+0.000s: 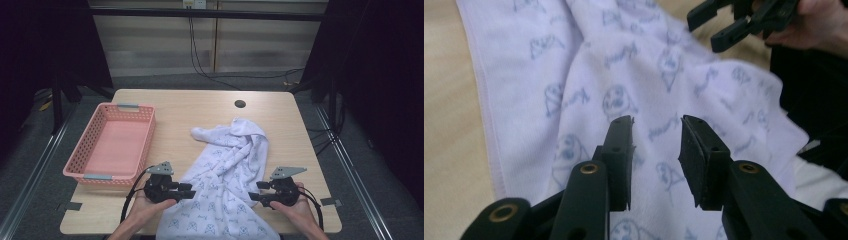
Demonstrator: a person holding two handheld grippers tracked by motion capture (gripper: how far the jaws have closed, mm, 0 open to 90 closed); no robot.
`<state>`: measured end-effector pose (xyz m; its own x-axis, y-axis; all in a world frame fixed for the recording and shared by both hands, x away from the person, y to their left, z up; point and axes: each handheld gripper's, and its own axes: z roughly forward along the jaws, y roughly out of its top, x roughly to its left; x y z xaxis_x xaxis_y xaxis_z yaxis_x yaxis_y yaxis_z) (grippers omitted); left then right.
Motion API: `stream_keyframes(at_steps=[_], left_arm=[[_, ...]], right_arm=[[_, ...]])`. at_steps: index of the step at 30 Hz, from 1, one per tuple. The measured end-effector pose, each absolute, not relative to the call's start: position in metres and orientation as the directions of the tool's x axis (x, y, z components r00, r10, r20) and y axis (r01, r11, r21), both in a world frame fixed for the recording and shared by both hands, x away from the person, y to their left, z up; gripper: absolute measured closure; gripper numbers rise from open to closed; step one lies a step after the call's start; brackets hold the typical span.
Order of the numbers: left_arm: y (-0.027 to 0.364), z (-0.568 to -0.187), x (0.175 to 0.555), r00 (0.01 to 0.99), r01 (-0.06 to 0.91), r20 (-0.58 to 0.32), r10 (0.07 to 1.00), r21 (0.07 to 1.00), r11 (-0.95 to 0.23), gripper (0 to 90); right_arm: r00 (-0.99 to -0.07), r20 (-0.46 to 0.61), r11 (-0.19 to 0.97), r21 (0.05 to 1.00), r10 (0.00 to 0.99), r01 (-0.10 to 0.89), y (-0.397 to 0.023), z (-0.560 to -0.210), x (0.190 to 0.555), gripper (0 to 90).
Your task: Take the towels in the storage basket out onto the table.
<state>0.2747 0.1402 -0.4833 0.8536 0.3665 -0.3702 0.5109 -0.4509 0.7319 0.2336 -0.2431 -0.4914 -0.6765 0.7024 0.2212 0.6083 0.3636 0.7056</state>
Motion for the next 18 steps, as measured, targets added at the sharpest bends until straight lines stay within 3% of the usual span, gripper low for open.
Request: stream_keyframes(at_steps=[5,6,7,11,18], left_arm=[[0.141,-0.495,0.274,0.845,0.524,-0.365,0.391,0.709,-0.471,65.6],[0.141,-0.496,0.273,0.851,0.514,-0.35,0.393,0.709,-0.482,65.6],[0.142,-0.497,0.273,0.847,0.519,-0.353,0.397,0.707,-0.48,64.9],[0.142,-0.501,0.268,0.85,0.514,-0.33,0.411,0.69,-0.509,62.3],[0.145,-0.499,0.255,0.845,0.52,-0.322,0.426,0.677,-0.521,62.3]], right_arm=[[-0.691,0.18,0.413,0.688,0.7,0.598,-0.235,-0.498,0.23,45.0],[-0.696,0.159,0.423,0.693,0.7,0.584,-0.235,-0.499,0.229,49.4],[-0.7,0.093,0.461,0.69,0.708,0.558,-0.233,-0.498,0.226,60.4],[-0.652,0.059,0.463,0.656,0.756,0.596,-0.239,-0.493,0.226,87.5],[-0.453,0.075,0.297,0.659,0.888,0.691,-0.304,-0.486,0.237,89.1]])
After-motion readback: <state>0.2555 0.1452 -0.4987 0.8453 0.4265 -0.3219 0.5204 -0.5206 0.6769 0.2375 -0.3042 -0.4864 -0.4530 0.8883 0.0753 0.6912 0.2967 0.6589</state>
